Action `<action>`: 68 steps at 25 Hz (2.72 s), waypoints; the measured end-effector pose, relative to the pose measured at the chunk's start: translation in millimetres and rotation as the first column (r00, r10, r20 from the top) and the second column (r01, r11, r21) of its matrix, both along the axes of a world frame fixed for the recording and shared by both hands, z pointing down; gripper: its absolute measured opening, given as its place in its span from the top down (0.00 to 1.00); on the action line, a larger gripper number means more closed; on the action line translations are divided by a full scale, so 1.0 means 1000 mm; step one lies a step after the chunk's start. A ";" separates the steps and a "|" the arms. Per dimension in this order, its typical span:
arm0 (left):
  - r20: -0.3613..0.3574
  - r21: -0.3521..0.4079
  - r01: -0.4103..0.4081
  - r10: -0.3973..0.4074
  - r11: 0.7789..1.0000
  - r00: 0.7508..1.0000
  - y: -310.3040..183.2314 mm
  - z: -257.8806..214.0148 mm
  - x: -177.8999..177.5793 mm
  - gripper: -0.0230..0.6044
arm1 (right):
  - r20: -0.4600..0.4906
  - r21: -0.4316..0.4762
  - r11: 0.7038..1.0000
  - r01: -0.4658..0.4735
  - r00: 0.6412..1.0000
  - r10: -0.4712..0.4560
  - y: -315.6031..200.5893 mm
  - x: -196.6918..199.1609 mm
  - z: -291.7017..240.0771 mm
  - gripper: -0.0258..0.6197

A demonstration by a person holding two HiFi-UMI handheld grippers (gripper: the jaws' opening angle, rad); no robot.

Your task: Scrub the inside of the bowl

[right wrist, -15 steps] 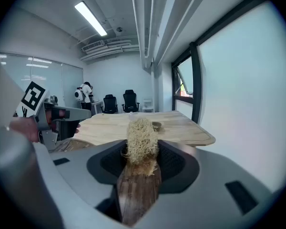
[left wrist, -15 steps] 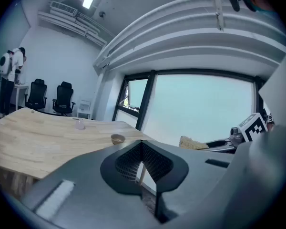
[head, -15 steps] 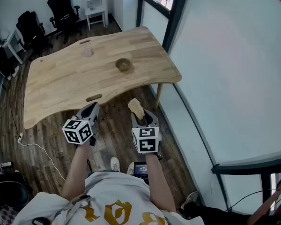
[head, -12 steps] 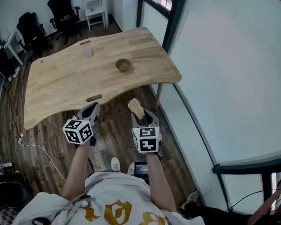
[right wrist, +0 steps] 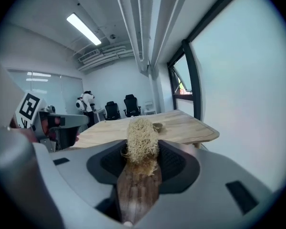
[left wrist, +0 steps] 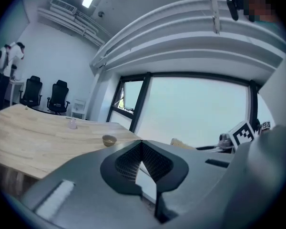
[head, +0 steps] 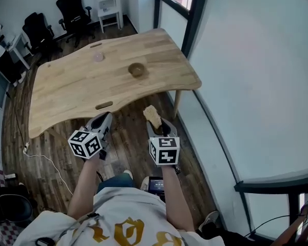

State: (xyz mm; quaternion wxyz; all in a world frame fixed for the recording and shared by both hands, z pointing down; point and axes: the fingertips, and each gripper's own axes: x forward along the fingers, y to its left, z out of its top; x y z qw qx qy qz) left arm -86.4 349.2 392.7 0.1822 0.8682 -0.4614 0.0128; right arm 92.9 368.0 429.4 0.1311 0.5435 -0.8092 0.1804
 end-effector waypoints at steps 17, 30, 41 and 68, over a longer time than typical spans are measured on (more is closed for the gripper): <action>0.061 -0.073 0.054 -0.049 0.996 0.997 -0.166 0.054 0.020 0.96 | 0.193 -0.020 0.999 0.041 0.981 -0.036 -0.151 0.016 0.026 0.68; 0.126 -0.168 0.013 0.008 0.986 0.992 -0.380 0.100 0.020 0.96 | 0.134 -0.050 0.999 -0.003 0.991 0.009 -0.354 0.018 0.052 0.68; 0.087 -0.313 0.002 0.026 0.950 0.996 -0.430 0.139 0.005 0.96 | 0.038 -0.131 0.991 -0.036 0.998 0.041 -0.402 0.021 0.073 0.68; 0.048 -0.522 -0.112 0.161 0.845 0.986 -0.461 0.204 0.005 0.84 | -0.018 -0.262 0.955 0.139 0.989 -0.149 -0.448 -0.030 0.132 0.68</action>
